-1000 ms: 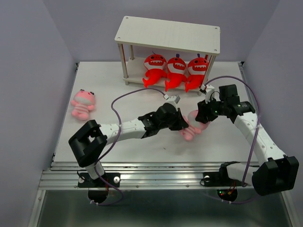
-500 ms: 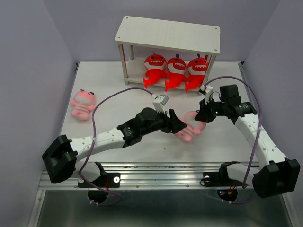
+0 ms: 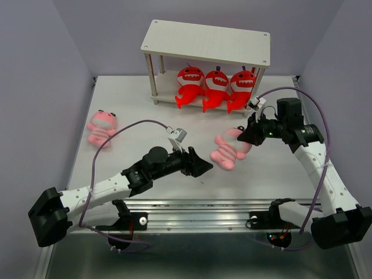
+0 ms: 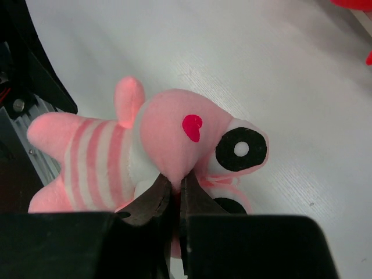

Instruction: Place and organize the stuffed toys onto the shelf

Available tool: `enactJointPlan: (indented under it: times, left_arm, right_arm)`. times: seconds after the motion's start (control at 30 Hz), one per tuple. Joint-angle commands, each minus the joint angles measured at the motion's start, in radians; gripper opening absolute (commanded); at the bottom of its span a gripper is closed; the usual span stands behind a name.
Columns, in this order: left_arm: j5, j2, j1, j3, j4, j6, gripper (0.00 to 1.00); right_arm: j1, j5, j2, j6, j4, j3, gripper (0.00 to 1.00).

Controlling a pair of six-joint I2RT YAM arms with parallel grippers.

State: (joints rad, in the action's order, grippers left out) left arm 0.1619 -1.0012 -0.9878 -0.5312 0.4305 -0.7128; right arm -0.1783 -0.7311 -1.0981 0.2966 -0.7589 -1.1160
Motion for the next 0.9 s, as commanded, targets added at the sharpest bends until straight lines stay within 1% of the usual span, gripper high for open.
enactJointPlan:
  times: [0.0, 0.17, 0.33, 0.5, 0.6, 0.7, 0.8, 0.83, 0.87]
  left_arm:
    - [0.048, 0.024, 0.003, 0.010, 0.158, -0.065, 0.86]
    - [0.077, -0.028, 0.003, -0.026, 0.192, -0.079, 0.86]
    - [0.117, -0.088, 0.001, -0.052, 0.261, -0.106, 0.86]
    - [0.116, -0.137, 0.001, -0.076, 0.263, -0.126, 0.86]
    - [0.100, -0.154, 0.001, -0.087, 0.267, -0.154, 0.83]
    - [0.094, -0.169, 0.001, -0.099, 0.267, -0.165, 0.79]
    - [0.093, -0.188, 0.000, -0.104, 0.267, -0.177, 0.70]
    - [0.094, -0.192, 0.001, -0.105, 0.267, -0.180, 0.61]
    - [0.096, -0.200, 0.001, -0.108, 0.267, -0.185, 0.58]
  right_arm:
    - [-0.004, -0.106, -0.009, -0.014, 0.020, -0.071, 0.01]
    - [0.005, -0.143, -0.008, -0.014, 0.020, -0.084, 0.01]
    - [0.005, -0.154, -0.011, -0.017, 0.021, -0.081, 0.01]
    - [0.005, -0.183, -0.005, -0.017, 0.026, -0.074, 0.01]
    - [0.005, -0.177, -0.002, -0.011, 0.026, -0.059, 0.01]
    - [0.005, -0.171, 0.009, -0.011, 0.038, -0.036, 0.01]
    - [0.005, -0.172, 0.020, -0.017, 0.055, -0.007, 0.01]
    - [0.005, -0.174, 0.024, -0.016, 0.056, -0.004, 0.01]
    - [0.005, -0.174, 0.024, -0.016, 0.059, -0.001, 0.01]
